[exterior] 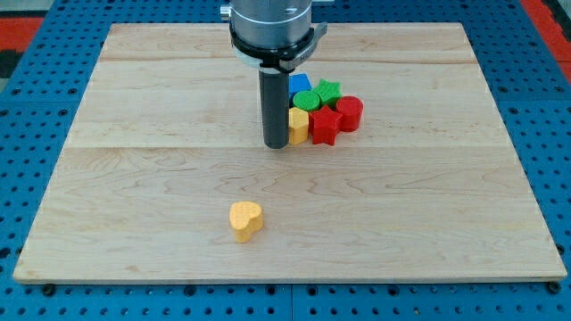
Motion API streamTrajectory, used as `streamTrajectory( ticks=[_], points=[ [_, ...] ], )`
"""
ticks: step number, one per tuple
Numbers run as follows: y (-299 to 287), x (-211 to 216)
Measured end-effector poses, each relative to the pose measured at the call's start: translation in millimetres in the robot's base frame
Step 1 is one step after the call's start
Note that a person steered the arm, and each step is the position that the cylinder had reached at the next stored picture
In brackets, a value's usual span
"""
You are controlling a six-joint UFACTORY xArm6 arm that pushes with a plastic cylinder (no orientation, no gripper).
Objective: Push yellow heart towards yellow hexagon
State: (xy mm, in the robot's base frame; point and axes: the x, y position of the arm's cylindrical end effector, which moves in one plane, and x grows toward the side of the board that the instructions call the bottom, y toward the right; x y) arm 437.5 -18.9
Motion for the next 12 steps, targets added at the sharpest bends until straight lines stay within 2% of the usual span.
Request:
streamTrajectory(
  ticks=[2, 3, 4, 5, 6, 7, 8, 9, 11, 12],
  points=[
    [7.2, 45.0],
    [21.2, 98.5],
    [8.7, 137.2],
    [-36.6, 146.3],
    [-74.3, 99.1],
    [-74.0, 81.0],
    [-69.4, 117.5],
    [-68.9, 120.7],
    [-69.5, 68.0],
    [-60.9, 65.7]
  ],
)
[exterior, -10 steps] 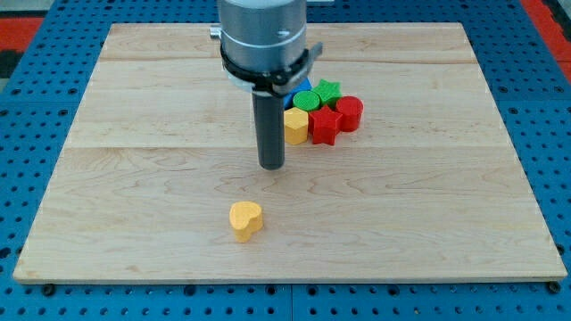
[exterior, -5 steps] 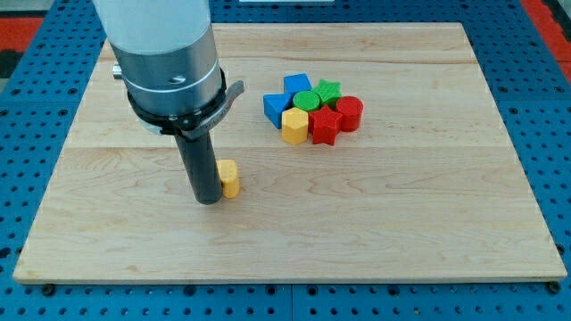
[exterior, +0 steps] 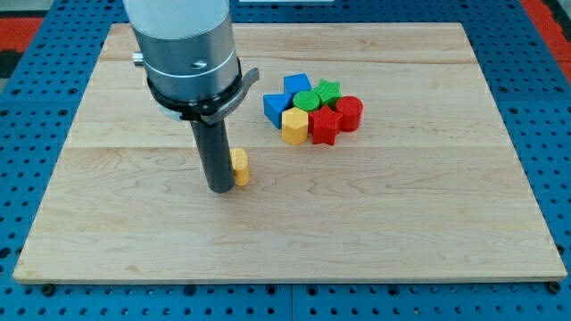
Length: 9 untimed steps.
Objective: Push yellow heart towards yellow hexagon
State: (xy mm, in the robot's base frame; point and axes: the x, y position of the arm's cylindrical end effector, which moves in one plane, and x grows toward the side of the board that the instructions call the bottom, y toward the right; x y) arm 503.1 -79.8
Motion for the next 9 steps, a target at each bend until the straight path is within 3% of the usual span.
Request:
streamTrajectory(
  ticks=[3, 9],
  points=[
    [12.8, -42.8],
    [59.5, -44.0]
  ],
)
